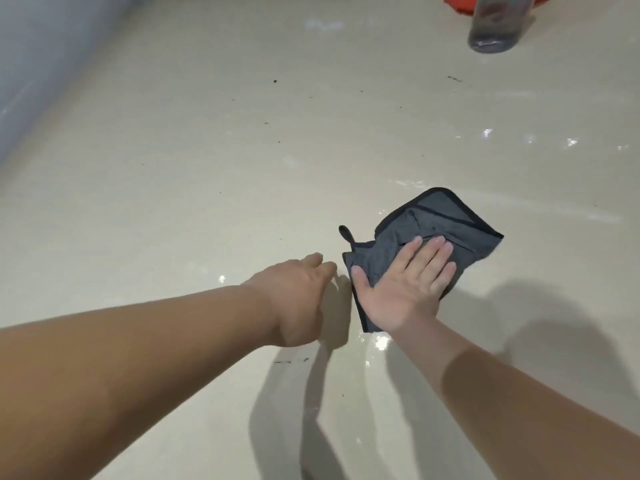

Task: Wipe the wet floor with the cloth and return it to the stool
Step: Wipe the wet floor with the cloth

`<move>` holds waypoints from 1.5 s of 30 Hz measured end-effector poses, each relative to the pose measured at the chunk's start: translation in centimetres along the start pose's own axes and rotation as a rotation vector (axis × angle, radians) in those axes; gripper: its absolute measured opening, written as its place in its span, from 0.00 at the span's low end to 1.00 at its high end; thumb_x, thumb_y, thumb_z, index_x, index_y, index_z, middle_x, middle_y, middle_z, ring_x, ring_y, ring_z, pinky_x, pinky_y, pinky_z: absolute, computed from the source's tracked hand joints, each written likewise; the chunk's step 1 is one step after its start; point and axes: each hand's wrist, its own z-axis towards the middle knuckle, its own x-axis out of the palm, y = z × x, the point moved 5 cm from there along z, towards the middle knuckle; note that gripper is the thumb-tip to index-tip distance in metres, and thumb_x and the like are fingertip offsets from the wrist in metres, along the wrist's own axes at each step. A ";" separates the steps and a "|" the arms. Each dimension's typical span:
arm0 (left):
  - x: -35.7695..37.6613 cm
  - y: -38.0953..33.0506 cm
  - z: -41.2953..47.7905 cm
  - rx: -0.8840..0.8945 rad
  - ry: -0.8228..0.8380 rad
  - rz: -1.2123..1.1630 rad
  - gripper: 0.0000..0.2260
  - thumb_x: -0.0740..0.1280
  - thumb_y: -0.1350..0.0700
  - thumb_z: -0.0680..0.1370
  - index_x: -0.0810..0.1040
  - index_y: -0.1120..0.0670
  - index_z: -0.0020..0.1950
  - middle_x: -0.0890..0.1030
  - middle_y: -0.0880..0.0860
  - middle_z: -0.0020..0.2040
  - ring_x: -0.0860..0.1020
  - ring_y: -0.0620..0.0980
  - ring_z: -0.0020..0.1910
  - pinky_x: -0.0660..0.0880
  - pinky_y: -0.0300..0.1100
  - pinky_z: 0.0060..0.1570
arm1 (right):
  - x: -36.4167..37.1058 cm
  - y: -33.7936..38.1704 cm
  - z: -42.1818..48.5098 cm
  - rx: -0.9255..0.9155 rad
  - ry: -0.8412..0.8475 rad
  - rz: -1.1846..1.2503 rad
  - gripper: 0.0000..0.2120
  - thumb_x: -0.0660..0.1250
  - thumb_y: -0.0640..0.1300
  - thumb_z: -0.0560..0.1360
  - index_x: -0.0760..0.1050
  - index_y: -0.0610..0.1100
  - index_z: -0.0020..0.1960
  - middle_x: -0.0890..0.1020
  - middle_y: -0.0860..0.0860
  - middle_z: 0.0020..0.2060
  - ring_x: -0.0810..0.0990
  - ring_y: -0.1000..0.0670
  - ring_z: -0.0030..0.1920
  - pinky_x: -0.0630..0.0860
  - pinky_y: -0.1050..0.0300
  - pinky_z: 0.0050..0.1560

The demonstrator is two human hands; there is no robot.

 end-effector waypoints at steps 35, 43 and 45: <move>24.0 24.6 -10.4 0.213 -0.537 -0.454 0.17 0.62 0.61 0.70 0.75 0.61 0.59 0.71 0.61 0.70 0.71 0.62 0.65 0.73 0.54 0.63 | 14.9 20.3 -24.0 -0.527 0.509 -0.738 0.55 0.37 0.81 0.69 0.19 0.42 0.75 0.18 0.41 0.72 0.14 0.43 0.71 0.28 0.42 0.77; 21.9 24.2 -7.7 0.245 -0.673 -0.232 0.12 0.53 0.51 0.64 0.72 0.53 0.42 0.73 0.54 0.46 0.69 0.56 0.43 0.58 0.47 0.43 | 10.6 21.0 -23.7 -0.381 0.575 -0.371 0.53 0.62 0.69 0.77 0.26 0.50 0.80 0.27 0.54 0.78 0.29 0.55 0.79 0.38 0.55 0.80; 21.7 24.6 -7.9 0.269 -0.673 -0.208 0.10 0.56 0.52 0.66 0.73 0.53 0.42 0.73 0.53 0.47 0.69 0.55 0.44 0.57 0.47 0.44 | 11.7 21.8 -23.7 -0.356 0.599 -0.395 0.56 0.63 0.70 0.76 0.24 0.50 0.79 0.25 0.53 0.78 0.27 0.54 0.78 0.37 0.53 0.80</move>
